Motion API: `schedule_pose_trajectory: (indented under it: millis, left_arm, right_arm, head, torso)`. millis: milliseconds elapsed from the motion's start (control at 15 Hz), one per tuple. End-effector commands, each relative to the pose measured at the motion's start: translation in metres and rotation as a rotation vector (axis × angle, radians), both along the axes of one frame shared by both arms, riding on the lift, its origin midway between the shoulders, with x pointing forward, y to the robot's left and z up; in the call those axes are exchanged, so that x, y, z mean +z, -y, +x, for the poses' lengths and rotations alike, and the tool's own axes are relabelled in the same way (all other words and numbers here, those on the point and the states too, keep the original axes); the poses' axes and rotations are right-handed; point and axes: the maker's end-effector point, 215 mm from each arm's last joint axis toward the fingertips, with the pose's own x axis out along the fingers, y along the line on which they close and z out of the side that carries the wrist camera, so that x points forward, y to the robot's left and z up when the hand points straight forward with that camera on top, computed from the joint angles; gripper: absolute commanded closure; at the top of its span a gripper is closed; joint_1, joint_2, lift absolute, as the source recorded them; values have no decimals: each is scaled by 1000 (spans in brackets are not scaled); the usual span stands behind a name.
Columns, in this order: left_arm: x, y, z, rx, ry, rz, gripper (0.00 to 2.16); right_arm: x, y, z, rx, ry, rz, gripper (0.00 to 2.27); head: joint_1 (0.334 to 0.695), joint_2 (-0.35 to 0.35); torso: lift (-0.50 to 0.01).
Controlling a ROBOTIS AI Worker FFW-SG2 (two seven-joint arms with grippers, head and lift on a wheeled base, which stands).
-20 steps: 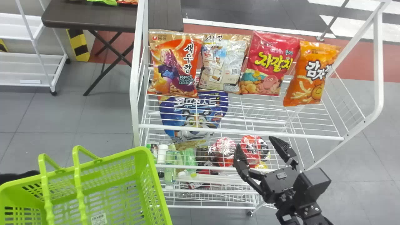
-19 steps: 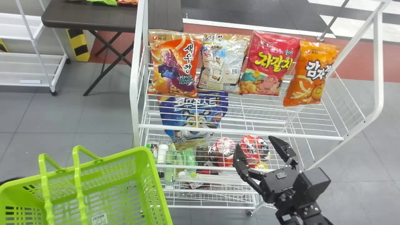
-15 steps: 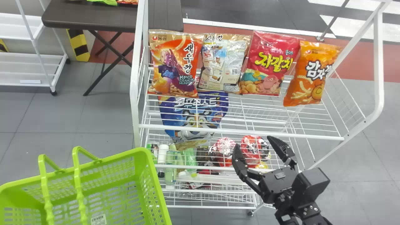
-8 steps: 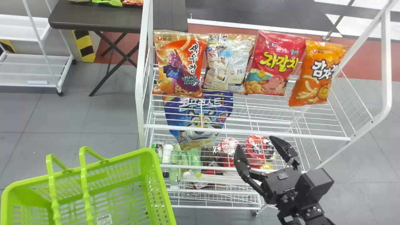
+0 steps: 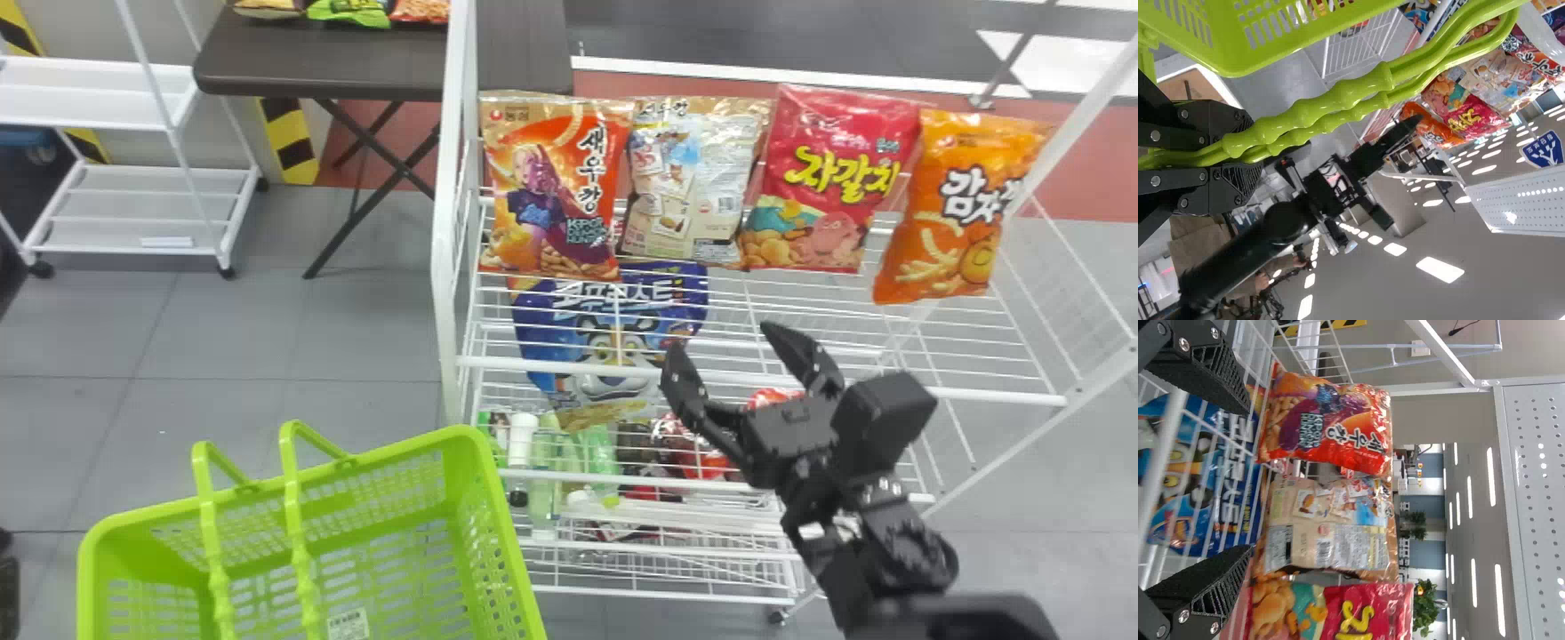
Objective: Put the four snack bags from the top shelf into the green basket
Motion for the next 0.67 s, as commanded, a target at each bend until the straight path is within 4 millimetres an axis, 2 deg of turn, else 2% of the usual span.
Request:
schedule_pose_trajectory:
  millis: [0, 67, 200, 467, 600]
  left_arm:
    - [0, -4, -1, 3, -1, -3, 2145]
    - [2, -4, 3, -1, 9, -3, 2145]
    - [3, -6, 5, -3, 9, -9, 2145]
    - [2, -10, 4, 0, 3, -13, 2145]
    - [3, -13, 4, 8, 4, -17, 2145]
  right_arm:
    - [11, -18, 41, 22, -3, 17, 90]
    - [16, -19, 54, 20, 3, 25, 90]
    - [21, -34, 85, 42, 5, 26, 93]
    - [20, -55, 141, 88, -5, 55, 97]
    - [9, -70, 161, 131, -50, 96, 103]
  head:
    - [695, -54]
    - [695, -24]
    - [695, -3]
    - [695, 38]
    - [695, 55]
  torso:
    - [0]
    - [0]
    - [0]
    - [0]
    - [0]
